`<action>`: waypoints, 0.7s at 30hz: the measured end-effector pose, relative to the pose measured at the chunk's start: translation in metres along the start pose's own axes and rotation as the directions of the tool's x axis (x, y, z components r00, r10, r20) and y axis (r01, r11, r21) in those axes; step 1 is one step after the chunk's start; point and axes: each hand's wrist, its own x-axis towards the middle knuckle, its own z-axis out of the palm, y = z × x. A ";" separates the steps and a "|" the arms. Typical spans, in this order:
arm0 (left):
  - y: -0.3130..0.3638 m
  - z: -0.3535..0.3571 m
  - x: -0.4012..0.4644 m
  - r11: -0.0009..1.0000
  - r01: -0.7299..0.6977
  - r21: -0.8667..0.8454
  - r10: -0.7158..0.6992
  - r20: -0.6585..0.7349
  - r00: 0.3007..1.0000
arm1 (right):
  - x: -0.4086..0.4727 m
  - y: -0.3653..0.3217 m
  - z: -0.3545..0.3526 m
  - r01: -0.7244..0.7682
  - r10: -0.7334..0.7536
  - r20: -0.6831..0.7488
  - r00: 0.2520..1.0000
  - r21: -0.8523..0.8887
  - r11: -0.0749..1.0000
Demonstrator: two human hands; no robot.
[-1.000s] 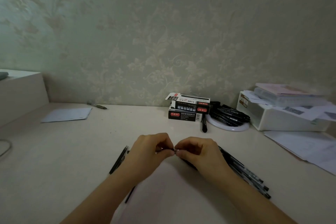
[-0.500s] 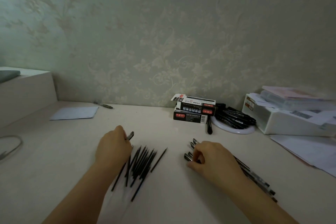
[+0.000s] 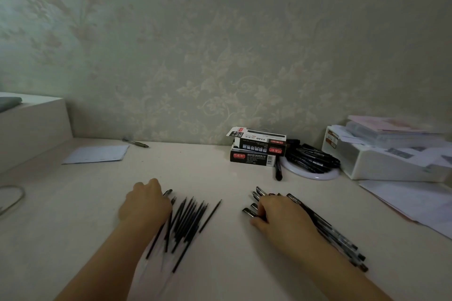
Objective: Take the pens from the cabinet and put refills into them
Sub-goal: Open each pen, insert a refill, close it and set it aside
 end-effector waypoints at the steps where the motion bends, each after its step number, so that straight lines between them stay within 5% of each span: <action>1: 0.002 -0.001 -0.001 1.000 -0.018 0.007 0.018 -0.040 0.999 | 0.000 0.000 0.000 0.001 0.000 -0.009 1.000 0.015 1.000; 5: 0.030 -0.003 -0.015 0.879 -0.356 -0.318 0.282 -0.258 0.924 | 0.004 0.000 -0.007 -0.067 0.134 -0.114 0.985 0.460 0.886; 7: 0.050 0.001 -0.029 0.728 -0.422 -0.540 0.414 -0.144 0.899 | 0.008 -0.001 -0.012 -0.122 0.221 -0.043 0.974 0.722 0.681; 10: 0.069 0.009 -0.049 0.572 -0.369 -0.732 0.576 0.038 0.817 | 0.009 -0.004 -0.010 -0.195 0.210 0.114 0.971 0.887 0.419; 15: 0.068 0.013 -0.051 0.554 -0.468 -0.688 0.669 0.034 0.742 | 0.006 -0.007 -0.003 -0.206 0.086 0.191 0.978 0.950 0.234; 21: 0.063 0.018 -0.046 0.585 -0.723 -0.368 0.740 -0.123 0.661 | 0.003 -0.008 -0.002 -0.099 0.066 0.079 0.995 0.916 0.388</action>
